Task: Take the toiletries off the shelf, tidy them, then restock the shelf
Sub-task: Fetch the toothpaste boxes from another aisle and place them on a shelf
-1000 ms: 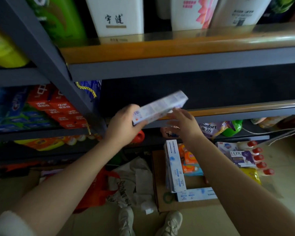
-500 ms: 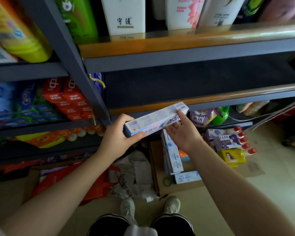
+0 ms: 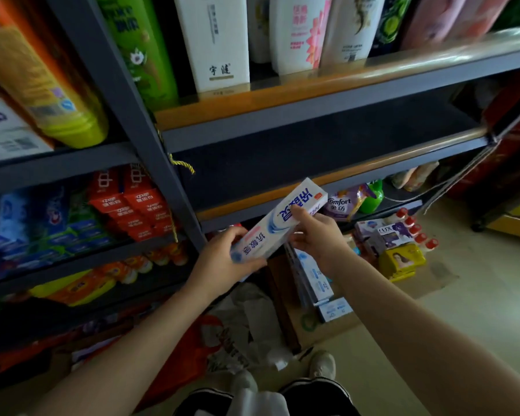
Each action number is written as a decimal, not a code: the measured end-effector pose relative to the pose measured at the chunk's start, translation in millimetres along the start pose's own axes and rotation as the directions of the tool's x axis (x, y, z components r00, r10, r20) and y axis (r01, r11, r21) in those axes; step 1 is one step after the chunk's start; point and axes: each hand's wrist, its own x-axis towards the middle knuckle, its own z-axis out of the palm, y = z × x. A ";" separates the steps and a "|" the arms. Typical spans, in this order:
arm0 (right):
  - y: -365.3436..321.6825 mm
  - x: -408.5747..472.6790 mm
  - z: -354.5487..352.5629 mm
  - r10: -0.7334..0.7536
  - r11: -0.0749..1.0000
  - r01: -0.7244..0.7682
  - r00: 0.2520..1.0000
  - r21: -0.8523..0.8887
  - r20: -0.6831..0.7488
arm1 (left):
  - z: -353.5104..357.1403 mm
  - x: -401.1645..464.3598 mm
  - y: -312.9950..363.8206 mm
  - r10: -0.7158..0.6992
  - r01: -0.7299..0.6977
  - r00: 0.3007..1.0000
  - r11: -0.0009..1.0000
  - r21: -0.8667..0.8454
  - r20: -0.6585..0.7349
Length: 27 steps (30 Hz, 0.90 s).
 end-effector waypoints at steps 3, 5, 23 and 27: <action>3.0 -10.8 14.2 -0.139 0.970 0.127 0.989 -0.207 -0.046 | 0.3 1.0 -3.2 0.080 -0.081 0.996 0.996 0.032 0.038; 4.9 -17.7 19.6 -0.240 0.935 0.226 0.971 -0.272 -0.019 | -0.4 1.7 -10.4 0.046 -0.044 0.997 0.998 -0.039 0.060; -20.6 -26.1 -26.1 -0.360 0.754 0.438 0.899 -0.489 0.250 | 33.6 1.5 -1.8 -0.010 0.545 0.779 0.503 -0.670 0.627; -28.7 -8.5 -48.4 -0.289 0.815 0.302 0.952 -0.494 0.106 | 51.2 10.0 27.7 -0.034 0.675 0.722 0.253 -0.693 0.691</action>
